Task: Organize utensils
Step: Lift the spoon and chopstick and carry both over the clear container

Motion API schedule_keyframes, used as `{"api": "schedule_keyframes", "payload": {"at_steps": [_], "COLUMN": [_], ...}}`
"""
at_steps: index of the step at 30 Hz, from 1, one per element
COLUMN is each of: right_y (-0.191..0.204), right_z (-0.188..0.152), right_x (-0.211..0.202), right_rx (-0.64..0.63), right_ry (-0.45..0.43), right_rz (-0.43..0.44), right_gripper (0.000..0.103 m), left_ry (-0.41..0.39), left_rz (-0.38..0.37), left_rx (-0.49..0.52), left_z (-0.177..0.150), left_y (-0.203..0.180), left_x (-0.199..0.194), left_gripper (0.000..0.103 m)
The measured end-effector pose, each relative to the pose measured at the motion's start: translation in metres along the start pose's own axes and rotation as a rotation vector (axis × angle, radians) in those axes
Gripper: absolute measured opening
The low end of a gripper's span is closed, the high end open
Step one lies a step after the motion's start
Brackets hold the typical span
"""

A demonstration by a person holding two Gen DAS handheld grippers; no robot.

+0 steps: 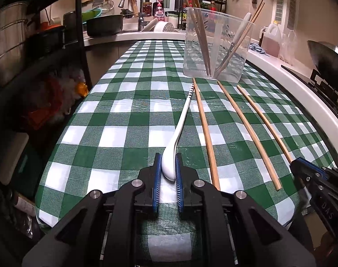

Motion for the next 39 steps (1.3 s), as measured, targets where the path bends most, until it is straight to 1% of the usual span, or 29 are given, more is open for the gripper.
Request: {"api": "schedule_keyframes", "payload": {"at_steps": [6, 9, 16, 20, 25, 29, 34, 39], "right_y": [0.002, -0.001, -0.005, -0.007, -0.01, -0.013, -0.017, -0.022], "right_z": [-0.001, 0.001, 0.015, 0.025, 0.036, 0.048, 0.065, 0.089], "right_x": [-0.001, -0.003, -0.032, -0.053, -0.072, -0.089, -0.107, -0.118], "right_rx": [-0.012, 0.004, 0.0, -0.008, -0.017, -0.026, -0.018, -0.011], "right_ry": [-0.007, -0.003, -0.074, -0.131, -0.178, -0.228, -0.294, -0.343], "right_rz": [-0.007, -0.006, -0.023, -0.033, -0.039, -0.042, -0.023, -0.004], "right_gripper": [0.005, 0.005, 0.005, 0.005, 0.005, 0.005, 0.005, 0.005], "left_ry": [0.002, -0.006, -0.051, -0.093, -0.163, -0.228, -0.294, -0.306], "left_rz": [-0.002, -0.002, -0.006, -0.01, -0.002, 0.005, 0.008, -0.023], "left_rx": [0.013, 0.005, 0.002, -0.002, 0.019, 0.053, 0.084, 0.077], "left_z": [0.001, 0.003, 0.009, 0.015, 0.025, 0.034, 0.052, 0.073], "left_y": [-0.004, -0.002, 0.002, 0.006, 0.005, 0.002, -0.002, 0.0], "left_x": [0.002, -0.001, -0.018, -0.032, -0.053, -0.071, -0.089, -0.097], "left_gripper": [0.012, 0.011, 0.011, 0.011, 0.011, 0.011, 0.012, 0.012]}}
Point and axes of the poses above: each gripper's, at about its wrist camera, not at the fingertips, and x roughly the way its jaws point, y to its left, z to its top, the point moved 1 cm from there along x, roughly the way its jaws point, and after that the axes turned 5 degrees about -z, right-handed, at the moved point
